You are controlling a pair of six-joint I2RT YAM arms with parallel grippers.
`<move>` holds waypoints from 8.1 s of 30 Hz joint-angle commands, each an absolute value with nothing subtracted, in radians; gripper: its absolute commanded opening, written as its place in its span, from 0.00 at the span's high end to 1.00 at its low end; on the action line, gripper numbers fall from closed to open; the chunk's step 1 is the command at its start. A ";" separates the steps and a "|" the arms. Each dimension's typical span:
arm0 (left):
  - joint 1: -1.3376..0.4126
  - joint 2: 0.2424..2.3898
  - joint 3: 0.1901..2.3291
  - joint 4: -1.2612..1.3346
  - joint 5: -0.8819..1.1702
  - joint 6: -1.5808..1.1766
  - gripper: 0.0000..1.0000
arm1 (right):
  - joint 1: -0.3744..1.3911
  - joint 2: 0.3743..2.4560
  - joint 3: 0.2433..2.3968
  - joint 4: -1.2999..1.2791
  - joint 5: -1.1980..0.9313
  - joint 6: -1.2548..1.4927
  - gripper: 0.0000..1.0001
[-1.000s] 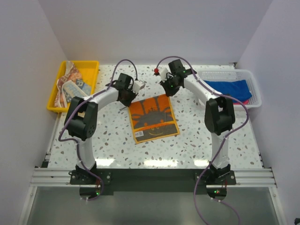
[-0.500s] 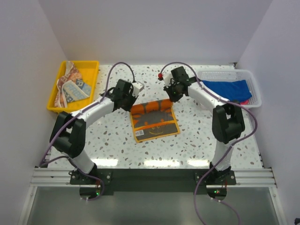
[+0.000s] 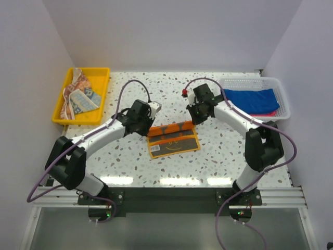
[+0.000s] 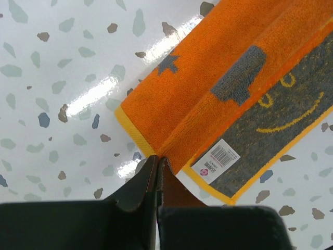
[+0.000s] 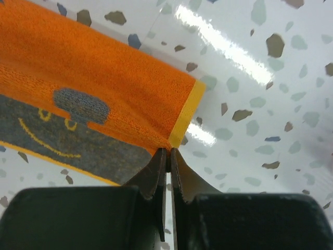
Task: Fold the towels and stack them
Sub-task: Fold the towel, then neatly place the folded towel into the bin
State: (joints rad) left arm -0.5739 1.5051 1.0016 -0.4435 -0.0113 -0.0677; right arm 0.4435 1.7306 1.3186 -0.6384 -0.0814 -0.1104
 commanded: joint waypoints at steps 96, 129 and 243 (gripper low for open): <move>-0.862 1.517 0.715 -0.351 -0.005 -0.610 0.66 | 0.525 1.525 0.671 -0.221 -0.117 0.405 0.77; -0.761 1.566 0.862 -0.376 -0.152 -0.612 0.62 | 0.518 1.583 0.923 -0.298 0.048 0.333 0.71; -1.167 2.019 1.206 -0.371 -0.466 -0.222 0.81 | 0.106 1.081 0.607 -0.477 -0.096 0.525 0.01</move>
